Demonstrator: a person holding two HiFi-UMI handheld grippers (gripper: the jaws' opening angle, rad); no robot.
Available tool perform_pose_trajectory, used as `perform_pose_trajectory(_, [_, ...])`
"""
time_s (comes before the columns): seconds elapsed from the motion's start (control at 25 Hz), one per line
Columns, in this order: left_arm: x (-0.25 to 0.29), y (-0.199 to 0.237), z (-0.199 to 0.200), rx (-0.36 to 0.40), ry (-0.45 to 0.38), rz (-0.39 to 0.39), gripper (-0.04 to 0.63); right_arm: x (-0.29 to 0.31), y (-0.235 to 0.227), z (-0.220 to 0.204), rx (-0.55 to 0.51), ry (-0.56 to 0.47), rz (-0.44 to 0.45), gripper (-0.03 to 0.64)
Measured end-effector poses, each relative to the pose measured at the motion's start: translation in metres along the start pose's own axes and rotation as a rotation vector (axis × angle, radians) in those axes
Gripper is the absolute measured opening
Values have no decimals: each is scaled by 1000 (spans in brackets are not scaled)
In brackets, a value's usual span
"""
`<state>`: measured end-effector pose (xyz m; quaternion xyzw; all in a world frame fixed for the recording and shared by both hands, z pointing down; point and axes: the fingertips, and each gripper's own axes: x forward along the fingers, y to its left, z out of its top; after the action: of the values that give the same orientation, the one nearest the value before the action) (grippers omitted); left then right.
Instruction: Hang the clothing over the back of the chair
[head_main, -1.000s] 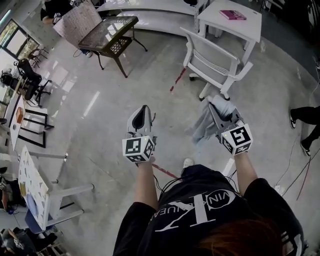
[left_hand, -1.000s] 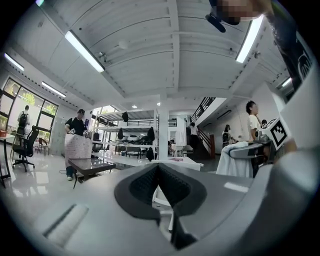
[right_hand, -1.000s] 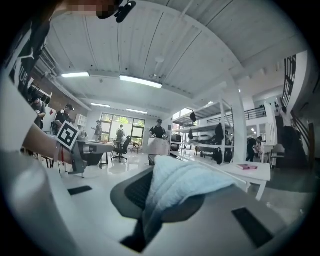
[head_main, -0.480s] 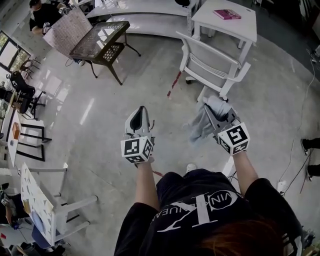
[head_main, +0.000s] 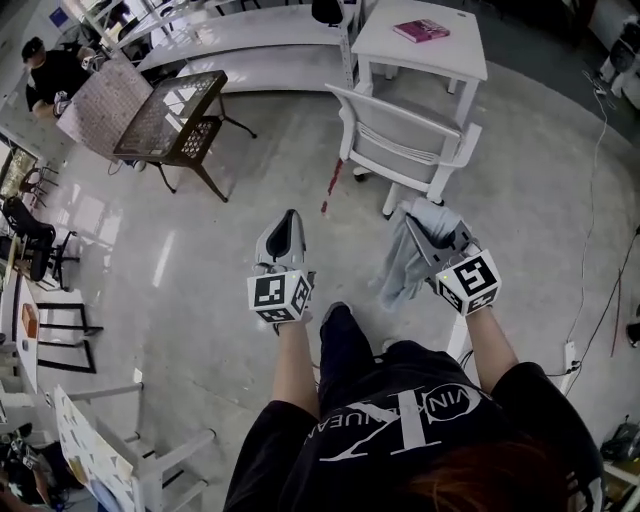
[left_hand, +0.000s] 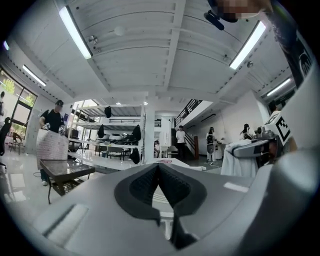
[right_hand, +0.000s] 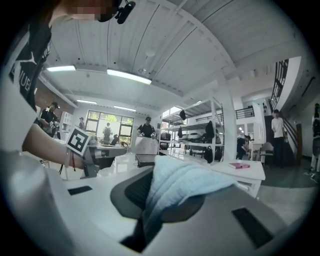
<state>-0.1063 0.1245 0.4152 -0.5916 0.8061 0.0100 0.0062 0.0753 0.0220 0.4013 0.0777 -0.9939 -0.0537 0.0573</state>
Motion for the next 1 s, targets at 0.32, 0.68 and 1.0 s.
perform_pose_trajectory(0.32, [84,14,13,18,3,-170,11,30,-25,5,21,14,-122,31])
perform_pose_trajectory(0.68, [150,31,18,-3,12,-272,11,67,-55,13,30,54,-211,31])
perform_pose_trajectory(1.0, [185,48,20,5,15,-371,11,90,-75,21,24,39,-335,31])
